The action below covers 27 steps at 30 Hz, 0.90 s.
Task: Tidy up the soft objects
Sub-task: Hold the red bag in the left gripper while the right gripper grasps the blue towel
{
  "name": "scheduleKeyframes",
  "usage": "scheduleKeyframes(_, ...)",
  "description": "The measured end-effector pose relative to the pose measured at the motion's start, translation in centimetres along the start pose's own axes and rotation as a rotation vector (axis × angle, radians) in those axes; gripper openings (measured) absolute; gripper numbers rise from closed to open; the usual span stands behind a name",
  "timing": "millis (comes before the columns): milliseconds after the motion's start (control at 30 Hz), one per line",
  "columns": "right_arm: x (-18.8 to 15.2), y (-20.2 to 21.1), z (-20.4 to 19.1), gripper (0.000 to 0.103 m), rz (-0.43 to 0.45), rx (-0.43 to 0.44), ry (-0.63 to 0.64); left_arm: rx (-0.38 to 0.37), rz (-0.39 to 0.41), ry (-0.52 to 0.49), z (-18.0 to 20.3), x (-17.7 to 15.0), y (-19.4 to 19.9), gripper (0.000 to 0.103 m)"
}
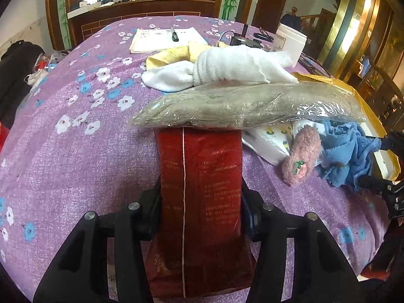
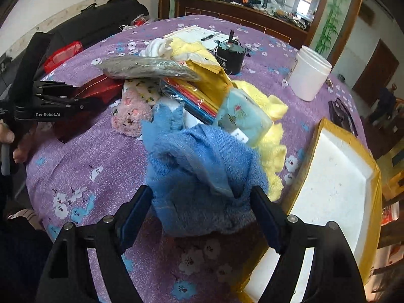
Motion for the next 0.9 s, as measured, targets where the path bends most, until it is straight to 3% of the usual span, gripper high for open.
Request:
scheduleKeyframes(33,0.1,-0.1,0.2,0.075,0.005,0.010,-0.026,0.001,0.004,0.000,0.0,0.1,-0.1,0.051)
scheduleKeyframes(133,0.1,0.1,0.5,0.045,-0.004,0.030,-0.073,-0.010,0.007,0.000,-0.1,0.0,0.1,0.048)
scheduleKeyframes(233,0.7,0.3,0.7,0.039,0.005,0.035,-0.091,-0.023,0.010,0.006,-0.2,-0.2,0.6,0.047)
scheduleKeyframes(567,1.0,2.8,1.0,0.036,0.087,0.107,-0.168,-0.077,0.043,0.021,0.1,-0.9,3.5,0.047)
scheduleKeyframes(900,2.1,6.8,2.3,0.036,0.218,0.193,-0.255,-0.145,0.125,-0.031,3.3,0.4,8.1,0.047)
Point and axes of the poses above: each gripper's, at about its wrist camera, not at the fingertips, and y roughly against the way its jaws point, z to its right, x to its top, the point moved 8 cm from there along -y, roughly the way its jaws point, and after that the axes turned 2 degrees about -x, right-handed, at the moved point
